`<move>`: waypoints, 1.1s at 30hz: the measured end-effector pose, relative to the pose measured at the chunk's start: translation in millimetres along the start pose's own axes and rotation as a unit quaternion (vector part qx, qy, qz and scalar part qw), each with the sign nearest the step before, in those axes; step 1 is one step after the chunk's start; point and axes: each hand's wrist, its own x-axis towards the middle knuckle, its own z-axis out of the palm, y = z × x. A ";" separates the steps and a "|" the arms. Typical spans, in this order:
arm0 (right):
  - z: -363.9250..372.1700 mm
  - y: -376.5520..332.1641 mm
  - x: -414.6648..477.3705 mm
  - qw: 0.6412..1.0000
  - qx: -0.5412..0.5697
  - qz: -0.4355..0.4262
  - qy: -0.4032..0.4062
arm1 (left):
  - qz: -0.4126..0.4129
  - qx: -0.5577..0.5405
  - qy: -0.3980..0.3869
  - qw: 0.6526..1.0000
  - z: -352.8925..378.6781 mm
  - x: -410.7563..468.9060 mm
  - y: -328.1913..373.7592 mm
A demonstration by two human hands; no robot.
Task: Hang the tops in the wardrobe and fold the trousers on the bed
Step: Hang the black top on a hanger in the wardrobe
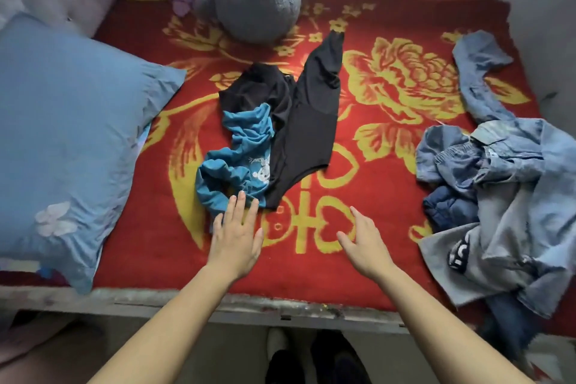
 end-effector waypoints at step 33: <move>188.7 96.9 177.9 0.950 0.168 0.238 -0.116 | -0.052 -0.113 0.060 0.990 166.9 187.7 37.0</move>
